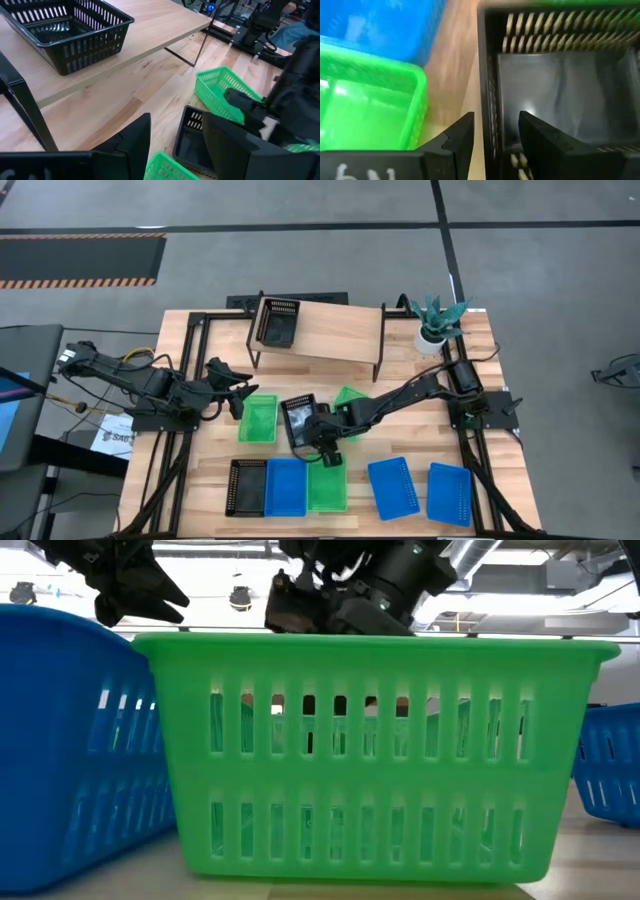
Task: Stack baskets on shelf by color
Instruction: Stack the top black bin on the black bin
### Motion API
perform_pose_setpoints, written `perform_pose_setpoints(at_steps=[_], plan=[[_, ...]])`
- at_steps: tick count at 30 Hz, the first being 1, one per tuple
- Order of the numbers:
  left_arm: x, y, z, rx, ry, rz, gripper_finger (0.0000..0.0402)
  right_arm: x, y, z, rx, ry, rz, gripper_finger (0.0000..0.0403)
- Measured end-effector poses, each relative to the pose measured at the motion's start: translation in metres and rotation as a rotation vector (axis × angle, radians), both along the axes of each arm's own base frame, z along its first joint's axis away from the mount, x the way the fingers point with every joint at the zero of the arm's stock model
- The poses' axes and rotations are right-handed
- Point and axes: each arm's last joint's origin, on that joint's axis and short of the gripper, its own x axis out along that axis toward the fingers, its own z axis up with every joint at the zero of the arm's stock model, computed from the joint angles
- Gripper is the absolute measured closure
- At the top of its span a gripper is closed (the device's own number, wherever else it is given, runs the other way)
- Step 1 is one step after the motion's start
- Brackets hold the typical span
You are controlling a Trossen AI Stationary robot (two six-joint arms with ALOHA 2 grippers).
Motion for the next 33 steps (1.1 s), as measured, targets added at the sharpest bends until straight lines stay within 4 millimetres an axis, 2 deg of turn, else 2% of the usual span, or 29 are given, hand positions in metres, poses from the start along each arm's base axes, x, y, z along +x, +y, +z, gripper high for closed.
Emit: perform_pose_setpoints(at_steps=[3, 6, 12, 16, 19, 25, 28, 31, 33], plan=[[0.000, 0.000, 0.000, 0.000, 0.000, 0.000, 0.0235, 0.001, 0.000, -0.001, 0.000, -0.002, -0.006, 0.0228], [0.000, 0.000, 0.000, -0.001, -0.001, 0.000, 0.0235, 0.002, -0.001, -0.001, -0.030, -0.017, -0.046, 0.0256], [0.000, 0.000, 0.000, -0.001, -0.002, 0.000, 0.0235, 0.006, -0.001, 0.009, -0.032, -0.022, -0.088, 0.0381], [0.000, 0.000, 0.000, -0.002, -0.002, -0.002, 0.0235, 0.010, 0.001, 0.022, -0.010, -0.027, -0.114, 0.0386], [0.000, 0.000, 0.000, -0.006, -0.001, -0.008, 0.0235, 0.010, 0.007, 0.050, 0.000, -0.022, -0.114, 0.0395], [0.000, -0.001, -0.001, -0.014, 0.008, -0.023, 0.0235, 0.000, 0.020, 0.130, -0.059, -0.100, -0.125, 0.0396], [0.000, -0.001, -0.001, -0.017, 0.013, -0.032, 0.0235, -0.006, 0.015, 0.166, -0.152, -0.187, -0.180, 0.0397], [0.000, -0.001, -0.001, -0.015, 0.011, -0.034, 0.0235, -0.003, -0.001, 0.186, -0.270, -0.258, -0.262, 0.0396], [0.000, -0.001, -0.001, -0.013, 0.015, -0.032, 0.0235, 0.003, -0.018, 0.196, -0.324, -0.302, -0.325, 0.0398]])
